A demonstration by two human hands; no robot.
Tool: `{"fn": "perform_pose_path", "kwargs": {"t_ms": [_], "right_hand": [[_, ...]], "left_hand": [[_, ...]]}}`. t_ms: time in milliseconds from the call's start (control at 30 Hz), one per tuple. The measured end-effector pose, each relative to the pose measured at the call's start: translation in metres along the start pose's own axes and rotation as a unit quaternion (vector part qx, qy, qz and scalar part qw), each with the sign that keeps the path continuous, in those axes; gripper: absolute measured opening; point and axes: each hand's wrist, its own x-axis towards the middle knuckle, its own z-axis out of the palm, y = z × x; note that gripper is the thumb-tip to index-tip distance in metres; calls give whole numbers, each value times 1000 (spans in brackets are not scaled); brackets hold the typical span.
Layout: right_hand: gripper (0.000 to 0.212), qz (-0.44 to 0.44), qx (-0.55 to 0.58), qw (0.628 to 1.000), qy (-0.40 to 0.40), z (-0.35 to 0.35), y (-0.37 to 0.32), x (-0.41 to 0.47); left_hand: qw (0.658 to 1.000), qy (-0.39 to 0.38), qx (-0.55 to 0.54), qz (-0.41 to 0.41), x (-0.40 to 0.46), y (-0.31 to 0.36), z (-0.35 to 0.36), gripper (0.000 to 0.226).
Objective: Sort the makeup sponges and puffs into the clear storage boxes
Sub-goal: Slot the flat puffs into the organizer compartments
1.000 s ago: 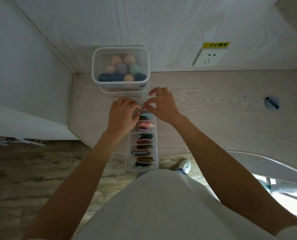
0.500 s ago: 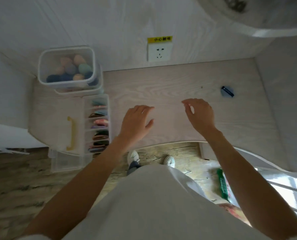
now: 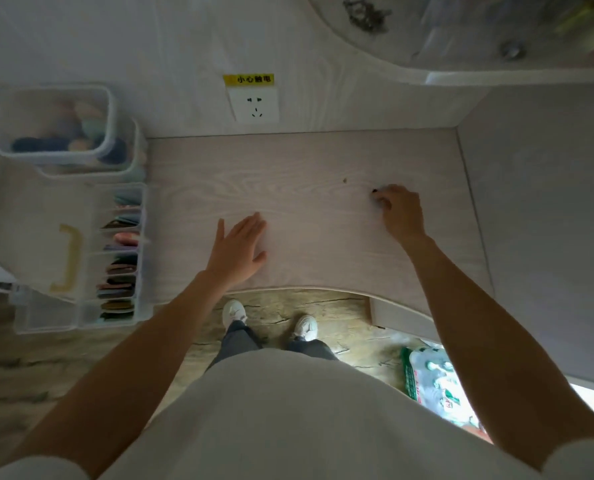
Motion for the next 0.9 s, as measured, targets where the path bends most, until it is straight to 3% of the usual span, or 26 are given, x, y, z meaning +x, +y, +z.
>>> {"fn": "perform_pose_path", "kwargs": {"t_ms": [100, 200, 300, 367, 467, 600, 767, 900], "right_hand": [[16, 10, 71, 997, 27, 6, -21, -20], [22, 25, 141, 987, 71, 10, -50, -38], [35, -9, 227, 971, 74, 6, -94, -50], [30, -51, 285, 956, 45, 9, -130, -57], [23, -91, 325, 941, -9, 25, -179, -61], [21, -99, 345, 932, -53, 52, -246, -61], [17, -107, 344, 931, -59, 76, -303, -57], [16, -102, 339, 934, -53, 92, -329, -55]], "left_hand": [[1000, 16, -23, 4, 3, -2, 0, 61], [993, 45, -102, 22, 2, -1, -9, 51], [968, 183, -172, 1, -14, -16, -36, 37], [945, 273, -178, -32, -32, -43, -56, 31], [919, 335, -175, -116, -59, -101, -75, 28], [939, 273, -136, -158, -74, -171, -78, 30], [974, 183, -94, -96, -60, -207, -70, 34], [979, 176, -89, -54, -57, -214, -64, 32]]}}
